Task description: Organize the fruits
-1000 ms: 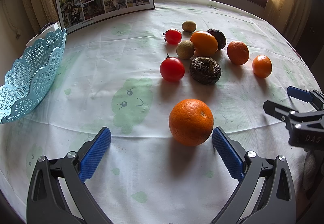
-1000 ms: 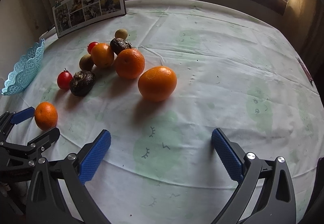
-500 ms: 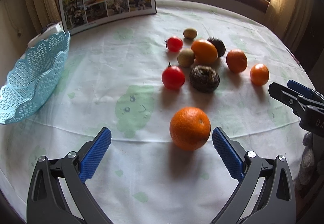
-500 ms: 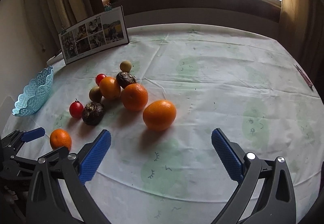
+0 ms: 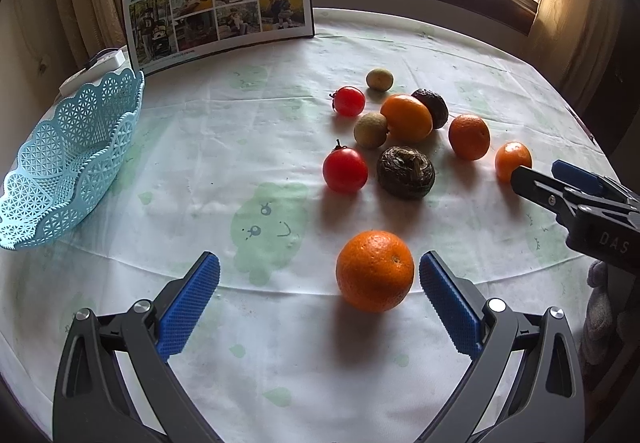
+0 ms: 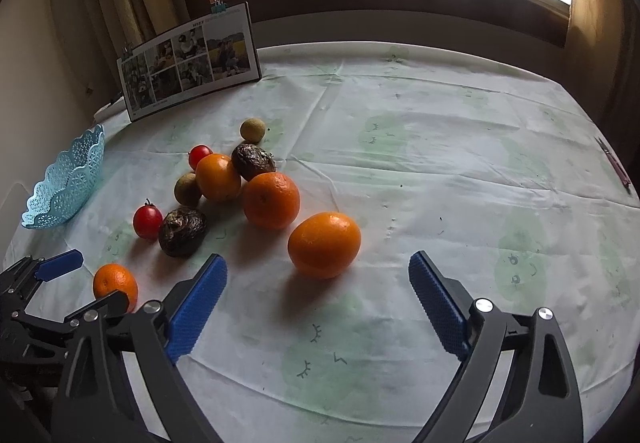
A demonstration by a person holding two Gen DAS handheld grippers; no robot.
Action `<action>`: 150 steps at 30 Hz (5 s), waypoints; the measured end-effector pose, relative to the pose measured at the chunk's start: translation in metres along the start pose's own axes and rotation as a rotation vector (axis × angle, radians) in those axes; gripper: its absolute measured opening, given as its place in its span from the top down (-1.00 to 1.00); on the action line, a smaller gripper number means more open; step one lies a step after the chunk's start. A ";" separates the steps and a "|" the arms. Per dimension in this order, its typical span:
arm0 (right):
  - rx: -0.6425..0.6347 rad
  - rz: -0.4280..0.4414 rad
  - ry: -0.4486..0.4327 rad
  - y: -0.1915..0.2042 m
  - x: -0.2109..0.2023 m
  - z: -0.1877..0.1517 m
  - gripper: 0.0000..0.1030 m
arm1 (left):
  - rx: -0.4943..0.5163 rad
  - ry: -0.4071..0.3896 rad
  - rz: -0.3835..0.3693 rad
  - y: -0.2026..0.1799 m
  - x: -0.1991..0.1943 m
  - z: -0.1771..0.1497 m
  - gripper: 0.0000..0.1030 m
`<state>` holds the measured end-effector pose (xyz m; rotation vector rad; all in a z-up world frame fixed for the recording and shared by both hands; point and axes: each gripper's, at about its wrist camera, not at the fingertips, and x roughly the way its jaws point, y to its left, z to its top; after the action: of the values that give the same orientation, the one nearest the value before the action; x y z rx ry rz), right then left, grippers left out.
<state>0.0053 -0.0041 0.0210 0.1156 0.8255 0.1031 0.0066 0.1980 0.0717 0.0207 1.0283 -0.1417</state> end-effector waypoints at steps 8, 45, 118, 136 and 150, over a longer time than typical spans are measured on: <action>-0.006 0.001 0.023 -0.001 0.008 0.004 -0.47 | -0.007 0.001 -0.001 0.002 0.001 0.000 -0.96; 0.042 0.008 0.028 -0.014 0.017 0.013 0.19 | 0.039 0.009 -0.028 -0.017 0.003 0.002 -0.35; -0.307 0.277 -0.060 0.260 0.013 0.069 0.19 | -0.276 -0.317 0.463 0.223 -0.074 0.022 -0.83; -0.339 0.377 -0.029 0.314 0.042 0.075 -0.02 | -0.357 -0.285 0.513 0.253 -0.079 0.005 -0.88; -0.286 0.322 -0.048 0.272 0.030 0.068 -0.16 | -0.323 -0.292 0.516 0.237 -0.082 0.012 -0.91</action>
<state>0.0635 0.2647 0.0839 -0.0196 0.7313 0.5178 0.0052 0.4405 0.1361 -0.0277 0.7173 0.4797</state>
